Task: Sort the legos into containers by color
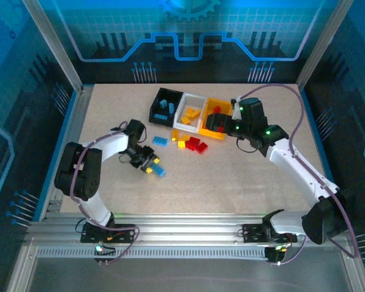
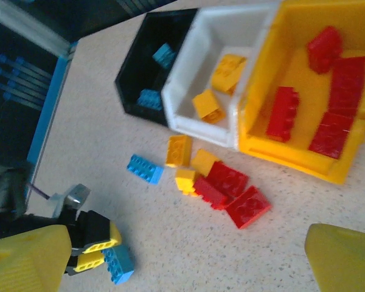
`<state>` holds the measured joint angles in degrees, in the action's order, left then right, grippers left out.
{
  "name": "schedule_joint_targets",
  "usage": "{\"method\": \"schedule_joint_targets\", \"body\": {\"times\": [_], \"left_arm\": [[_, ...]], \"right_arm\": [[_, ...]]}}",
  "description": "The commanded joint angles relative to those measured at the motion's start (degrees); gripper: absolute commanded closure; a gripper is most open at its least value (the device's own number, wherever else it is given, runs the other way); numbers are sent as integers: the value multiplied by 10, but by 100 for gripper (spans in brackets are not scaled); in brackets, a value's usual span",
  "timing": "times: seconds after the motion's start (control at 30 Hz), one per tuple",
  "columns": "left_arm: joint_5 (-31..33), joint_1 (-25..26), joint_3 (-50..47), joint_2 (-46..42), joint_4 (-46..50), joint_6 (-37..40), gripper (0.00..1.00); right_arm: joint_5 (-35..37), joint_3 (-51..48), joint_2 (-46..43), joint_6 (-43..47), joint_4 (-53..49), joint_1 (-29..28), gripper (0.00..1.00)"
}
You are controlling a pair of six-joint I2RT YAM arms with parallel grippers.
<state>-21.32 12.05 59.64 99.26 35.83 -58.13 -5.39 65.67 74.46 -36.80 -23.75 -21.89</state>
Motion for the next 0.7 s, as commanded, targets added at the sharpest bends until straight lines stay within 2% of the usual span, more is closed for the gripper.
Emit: {"method": "schedule_joint_targets", "body": {"times": [0.0,0.3,0.5,0.67], "left_arm": [[-27,-8,86,29,-64,-4,63],[30,-38,433,204,-25,-14,63],[55,-45,538,288,-49,-59,63],[77,-45,574,339,-63,-88,63]], "right_arm": [[-26,6,10,-28,-28,1,0],[-39,-11,-12,-39,-68,0,0],[-33,6,-8,-23,-98,-2,0],[-34,21,5,3,-119,-1,0]]}}
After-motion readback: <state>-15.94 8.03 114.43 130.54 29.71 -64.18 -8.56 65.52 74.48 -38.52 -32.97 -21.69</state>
